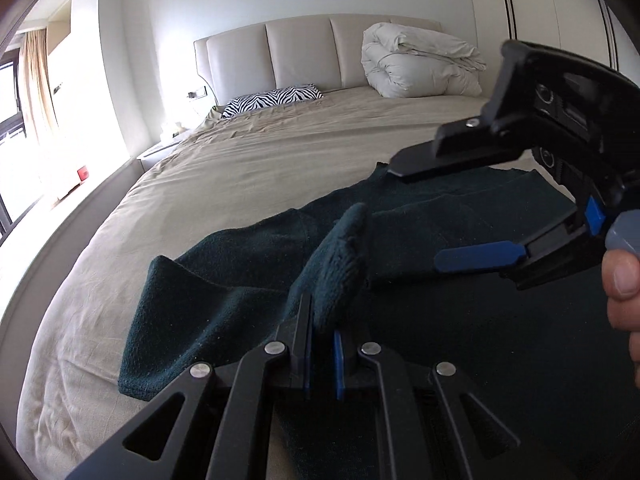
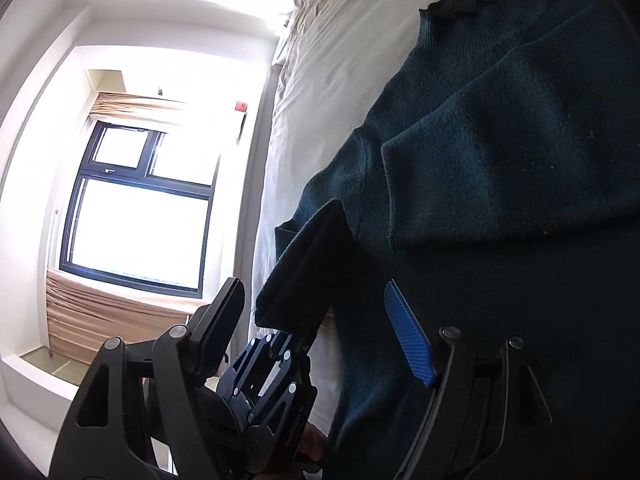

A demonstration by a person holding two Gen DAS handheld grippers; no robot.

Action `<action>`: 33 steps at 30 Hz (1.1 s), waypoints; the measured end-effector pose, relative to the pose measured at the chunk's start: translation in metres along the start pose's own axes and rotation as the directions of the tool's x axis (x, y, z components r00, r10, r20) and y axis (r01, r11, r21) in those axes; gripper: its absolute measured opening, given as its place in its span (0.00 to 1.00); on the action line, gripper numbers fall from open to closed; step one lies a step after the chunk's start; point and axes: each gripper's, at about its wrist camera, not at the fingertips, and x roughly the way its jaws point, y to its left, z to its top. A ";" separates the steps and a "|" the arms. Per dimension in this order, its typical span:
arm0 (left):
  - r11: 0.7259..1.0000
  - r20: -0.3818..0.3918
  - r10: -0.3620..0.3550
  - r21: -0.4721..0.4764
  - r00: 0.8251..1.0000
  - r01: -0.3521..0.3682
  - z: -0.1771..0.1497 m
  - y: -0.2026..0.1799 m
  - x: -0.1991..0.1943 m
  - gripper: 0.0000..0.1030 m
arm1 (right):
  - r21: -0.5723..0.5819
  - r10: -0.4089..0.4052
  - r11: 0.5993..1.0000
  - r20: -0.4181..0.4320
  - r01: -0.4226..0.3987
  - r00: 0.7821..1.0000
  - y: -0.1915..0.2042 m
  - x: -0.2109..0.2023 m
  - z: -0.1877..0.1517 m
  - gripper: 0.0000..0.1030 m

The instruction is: Fold small clothes

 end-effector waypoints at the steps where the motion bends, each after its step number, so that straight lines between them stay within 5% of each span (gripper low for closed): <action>1: 1.000 0.001 0.007 0.015 1.000 -0.007 0.000 -0.002 0.001 0.09 | 0.011 0.003 1.000 -0.017 -0.002 1.000 -0.002 0.006 0.002 0.71; 8: 0.996 0.000 0.027 0.082 1.000 -0.027 -0.004 -0.016 0.003 0.09 | 0.029 0.010 1.000 -0.126 -0.006 0.992 -0.004 0.039 0.002 0.70; 9: 0.996 -0.003 0.027 0.084 1.000 -0.027 -0.004 -0.015 0.004 0.09 | 0.022 -0.009 1.000 -0.141 0.012 0.990 -0.004 0.044 0.002 0.66; 12: 0.996 -0.012 0.026 0.084 1.000 -0.024 -0.005 -0.014 0.006 0.10 | -0.027 -0.046 0.999 -0.177 0.042 0.983 -0.001 0.058 0.004 0.31; 14: 0.996 -0.011 0.024 0.082 1.000 -0.023 -0.005 -0.014 0.005 0.13 | -0.066 -0.082 0.995 -0.175 0.071 0.981 0.002 0.059 0.006 0.24; 16: 0.997 -0.008 0.026 0.075 1.000 -0.026 -0.005 -0.013 0.001 0.27 | -0.100 -0.113 0.990 -0.169 0.097 0.979 0.003 0.056 0.007 0.11; 17: 0.997 0.002 0.029 0.066 1.000 -0.029 -0.005 -0.011 -0.003 0.41 | -0.113 -0.131 0.987 -0.160 0.114 0.978 0.005 0.053 0.009 0.10; 19: 0.999 0.031 0.026 0.040 0.999 -0.027 -0.005 -0.005 -0.013 0.51 | -0.137 -0.165 0.980 -0.132 0.147 0.977 0.008 0.043 0.018 0.08; 24: 0.990 0.072 -0.051 -0.126 0.996 0.059 0.003 0.035 -0.032 0.51 | -0.197 -0.237 0.954 -0.032 0.227 0.971 0.013 0.005 0.039 0.07; 29: 0.920 0.071 -0.133 -0.362 0.989 0.150 0.010 0.102 -0.024 0.48 | -0.224 -0.288 0.928 0.070 0.296 0.955 0.015 -0.048 0.064 0.07; 33: 0.826 0.086 -0.210 -0.517 0.974 0.224 0.011 0.141 -0.015 0.36 | -0.202 -0.339 0.911 0.126 0.359 0.932 0.000 -0.087 0.081 0.07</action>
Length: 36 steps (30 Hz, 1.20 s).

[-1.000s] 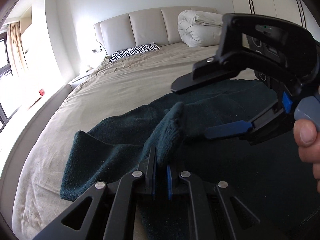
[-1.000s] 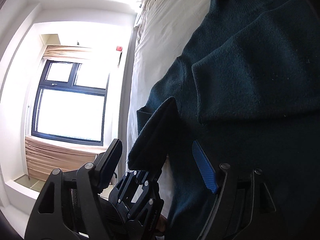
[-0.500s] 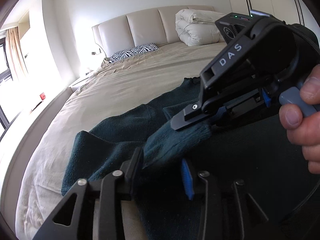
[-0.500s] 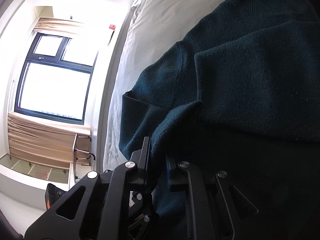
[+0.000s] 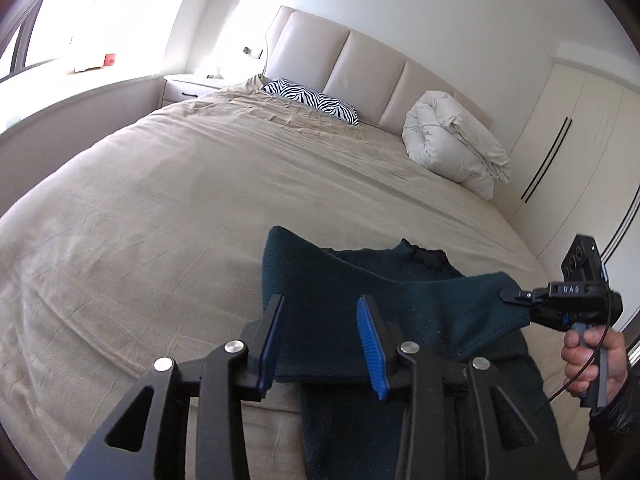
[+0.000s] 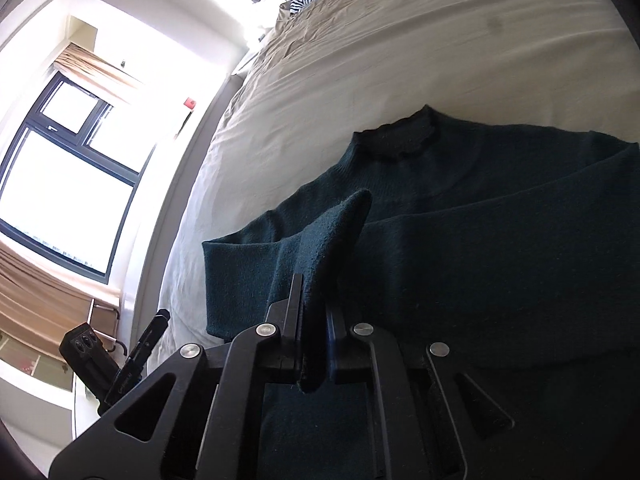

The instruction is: Fold small clothes

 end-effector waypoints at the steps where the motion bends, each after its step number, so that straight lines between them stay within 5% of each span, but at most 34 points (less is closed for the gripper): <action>1: 0.999 -0.005 -0.020 -0.040 1.000 0.019 0.004 0.007 0.003 0.31 | 0.010 -0.012 1.000 0.009 0.012 1.000 -0.006 -0.001 0.004 0.07; 3: 0.994 -0.008 -0.048 -0.099 0.999 0.047 0.012 0.018 0.007 0.25 | 0.030 -0.031 0.999 0.022 0.031 0.999 -0.030 -0.015 0.008 0.07; 11: 0.953 -0.044 -0.204 -0.236 0.978 0.189 0.020 0.025 0.039 0.24 | 0.110 -0.099 0.989 0.035 0.094 0.995 -0.099 -0.035 0.006 0.07; 19: 0.932 -0.112 -0.264 -0.284 0.958 0.224 0.010 0.023 0.074 0.24 | 0.156 -0.138 0.979 0.033 0.131 0.990 -0.137 -0.041 -0.001 0.07; 23: 0.919 -0.124 -0.290 -0.314 0.949 0.240 0.009 0.027 0.087 0.34 | 0.159 -0.157 0.976 0.026 0.151 0.987 -0.148 -0.041 -0.004 0.07; 36: 0.906 -0.145 -0.323 -0.334 0.935 0.261 0.009 0.029 0.100 0.35 | 0.174 -0.171 0.971 0.017 0.165 0.985 -0.166 -0.038 -0.005 0.07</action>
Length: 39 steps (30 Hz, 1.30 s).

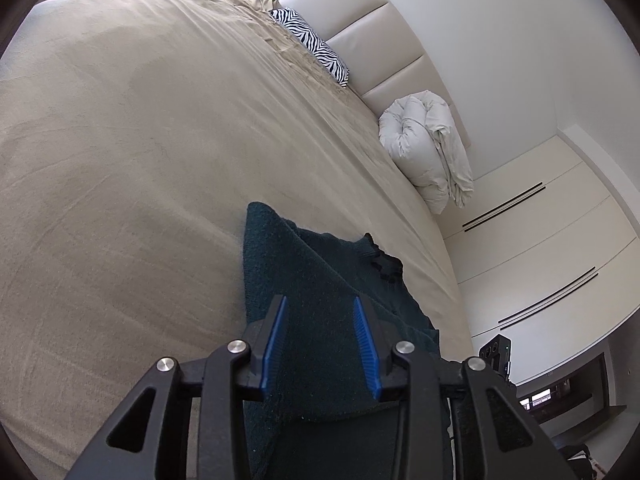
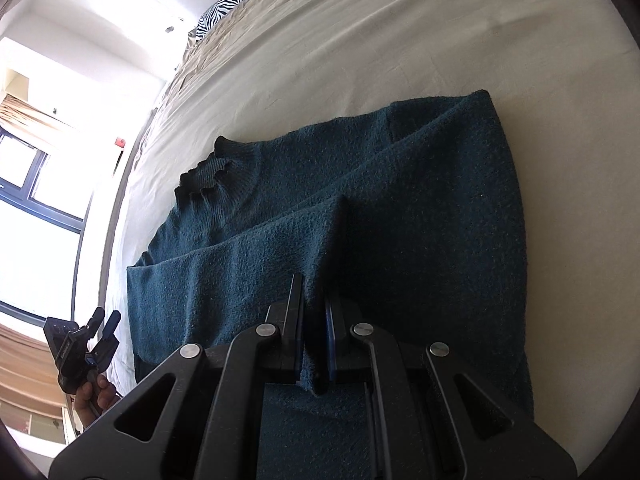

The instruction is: Fold small clothes

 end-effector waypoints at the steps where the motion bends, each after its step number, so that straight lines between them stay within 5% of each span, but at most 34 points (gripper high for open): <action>1: 1.000 -0.001 -0.005 -0.004 1.000 0.005 0.001 0.000 0.001 0.35 | 0.002 0.000 1.000 -0.002 0.000 1.000 -0.001 0.002 0.000 0.07; 12: 0.994 -0.066 -0.046 -0.103 0.997 0.039 0.031 0.034 0.047 0.33 | 0.030 0.035 0.999 -0.009 -0.035 0.999 -0.012 0.005 0.000 0.07; 17: 0.999 -0.099 -0.017 -0.040 0.995 0.013 0.040 0.035 0.064 0.29 | 0.045 0.066 0.997 -0.009 -0.066 0.998 -0.019 0.006 0.000 0.07; 39: 0.996 -0.148 0.028 0.087 0.989 -0.015 -0.017 0.010 0.023 0.28 | 0.090 0.074 0.993 0.017 -0.075 0.997 -0.022 0.006 -0.003 0.07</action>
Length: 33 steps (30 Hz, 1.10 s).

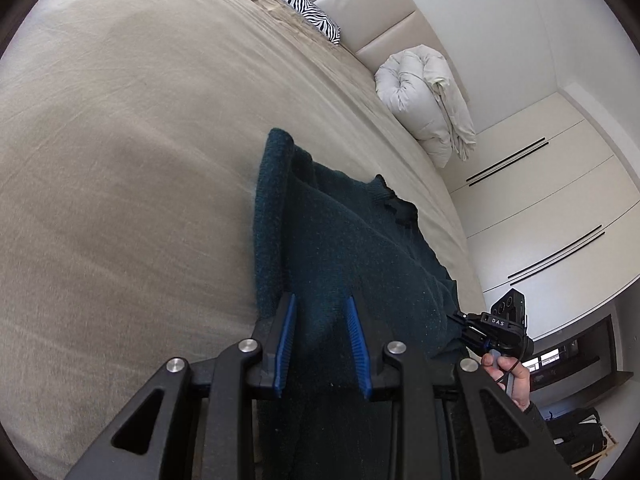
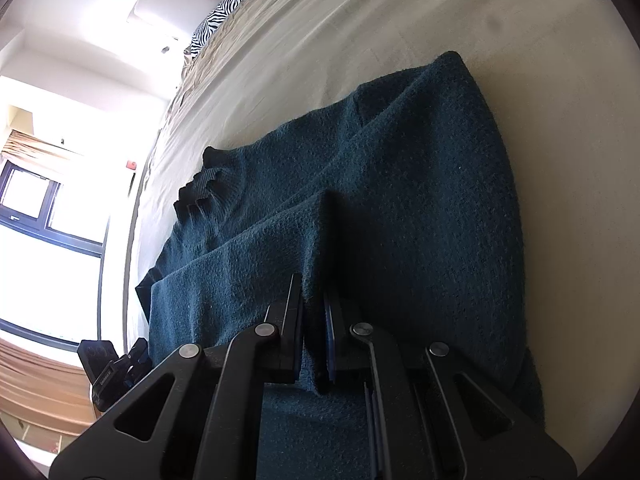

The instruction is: Fold small clothes

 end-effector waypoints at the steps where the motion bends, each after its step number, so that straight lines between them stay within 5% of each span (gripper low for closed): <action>1: 1.000 0.002 -0.004 -0.004 1.000 0.004 -0.001 0.001 -0.003 0.31 | -0.005 -0.004 1.000 -0.002 0.004 1.000 0.001 0.000 0.000 0.07; 20: 0.999 0.069 -0.045 -0.026 0.997 0.047 0.022 0.001 -0.014 0.37 | -0.069 -0.076 0.995 0.009 0.077 0.997 0.013 -0.007 0.006 0.07; 28: 0.996 0.052 -0.037 -0.085 0.998 0.041 0.056 0.018 0.018 0.37 | -0.063 -0.078 0.995 0.008 0.078 0.997 0.005 -0.009 0.007 0.06; 33: 0.997 0.043 -0.013 -0.076 0.999 0.016 0.053 0.028 0.027 0.28 | -0.053 -0.081 0.995 0.016 0.081 0.997 0.002 -0.009 0.008 0.05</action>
